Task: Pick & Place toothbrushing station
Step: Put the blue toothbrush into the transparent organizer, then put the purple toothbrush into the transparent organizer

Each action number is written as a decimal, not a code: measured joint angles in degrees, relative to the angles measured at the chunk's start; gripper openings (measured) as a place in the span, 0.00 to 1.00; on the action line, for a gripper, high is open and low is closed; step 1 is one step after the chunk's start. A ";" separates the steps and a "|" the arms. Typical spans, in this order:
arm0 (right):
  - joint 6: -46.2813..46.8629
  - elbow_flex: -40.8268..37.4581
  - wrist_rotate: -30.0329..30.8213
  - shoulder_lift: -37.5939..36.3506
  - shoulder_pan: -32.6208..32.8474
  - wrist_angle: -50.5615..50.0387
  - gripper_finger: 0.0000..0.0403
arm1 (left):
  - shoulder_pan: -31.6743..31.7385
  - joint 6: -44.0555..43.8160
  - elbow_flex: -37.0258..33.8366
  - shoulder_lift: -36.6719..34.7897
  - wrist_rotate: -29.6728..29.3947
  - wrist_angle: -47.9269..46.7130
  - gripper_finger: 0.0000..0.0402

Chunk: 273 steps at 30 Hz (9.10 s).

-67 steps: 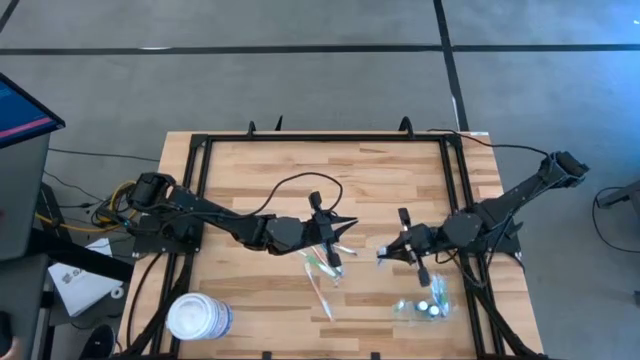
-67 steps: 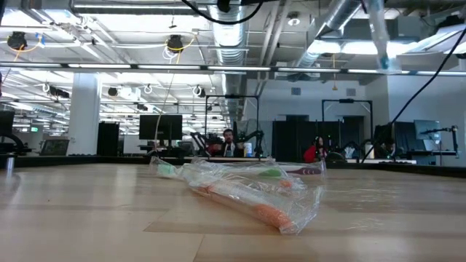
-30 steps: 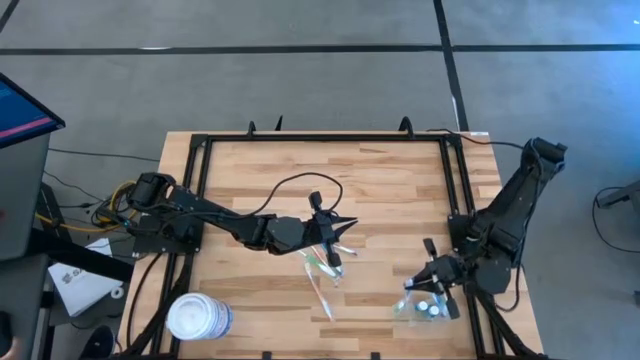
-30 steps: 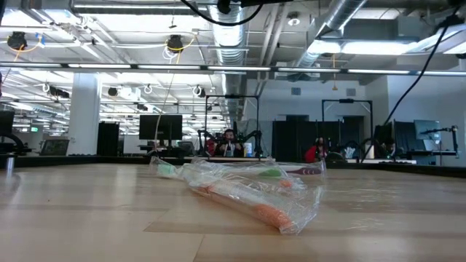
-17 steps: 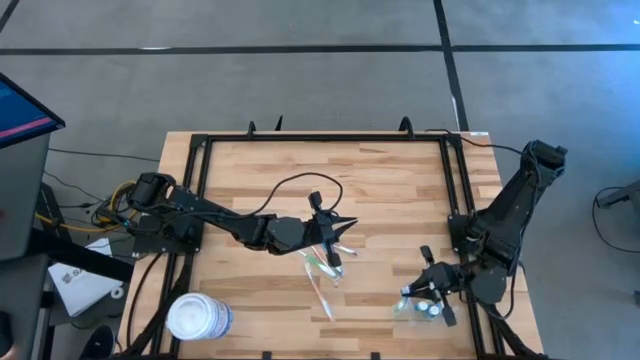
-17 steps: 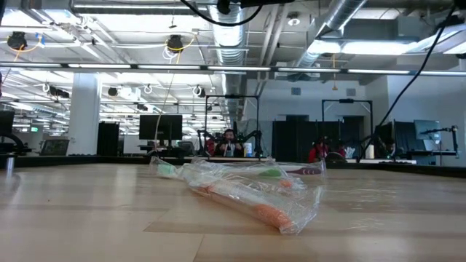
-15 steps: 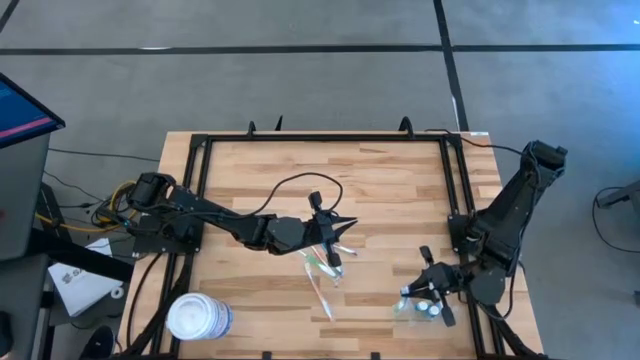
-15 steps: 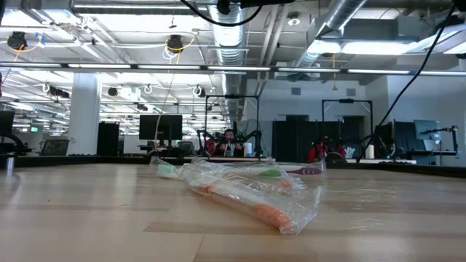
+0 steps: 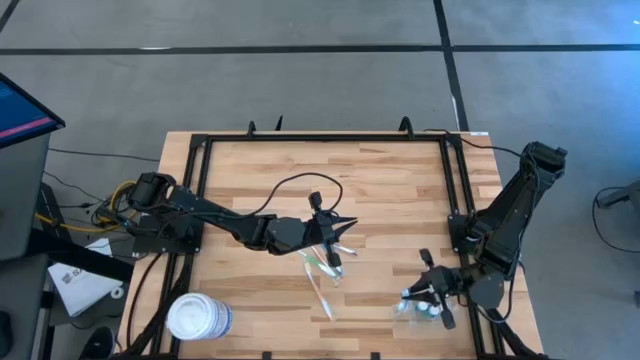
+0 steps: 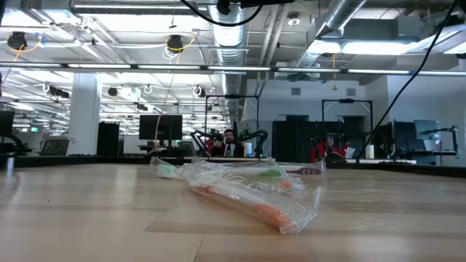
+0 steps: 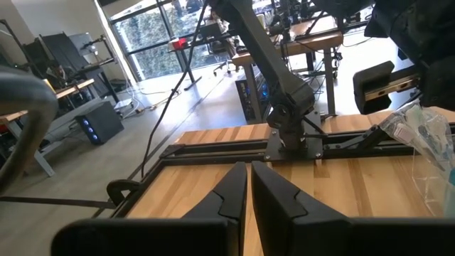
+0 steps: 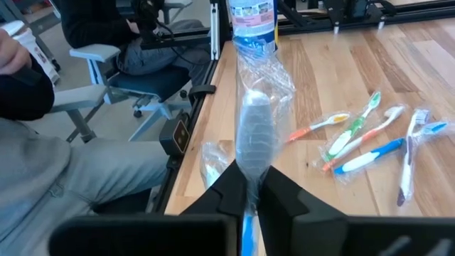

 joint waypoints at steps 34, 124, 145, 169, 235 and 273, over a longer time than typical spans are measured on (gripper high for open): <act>0.44 0.04 2.17 -2.86 3.04 -5.44 0.31 | -0.01 0.02 0.00 0.00 -0.07 -0.23 0.04; -10.69 0.04 2.77 -15.08 -14.33 -8.11 0.29 | 13.88 -29.12 -10.32 0.30 28.83 -44.52 0.24; -10.69 0.04 2.76 -15.06 -14.33 -8.15 0.29 | 15.95 -28.67 -14.61 0.94 27.28 -39.36 0.24; -10.69 0.04 2.76 -15.07 -14.33 -8.47 0.29 | 15.24 -29.85 -15.87 0.20 38.71 -34.08 0.24; -13.75 0.00 2.37 -11.26 -17.01 -8.40 0.29 | 8.79 -28.68 -4.31 0.33 36.94 -33.55 0.00; -27.83 27.28 -6.19 13.62 -28.40 -31.64 0.29 | 12.17 -44.00 3.13 -7.63 41.31 -34.25 0.00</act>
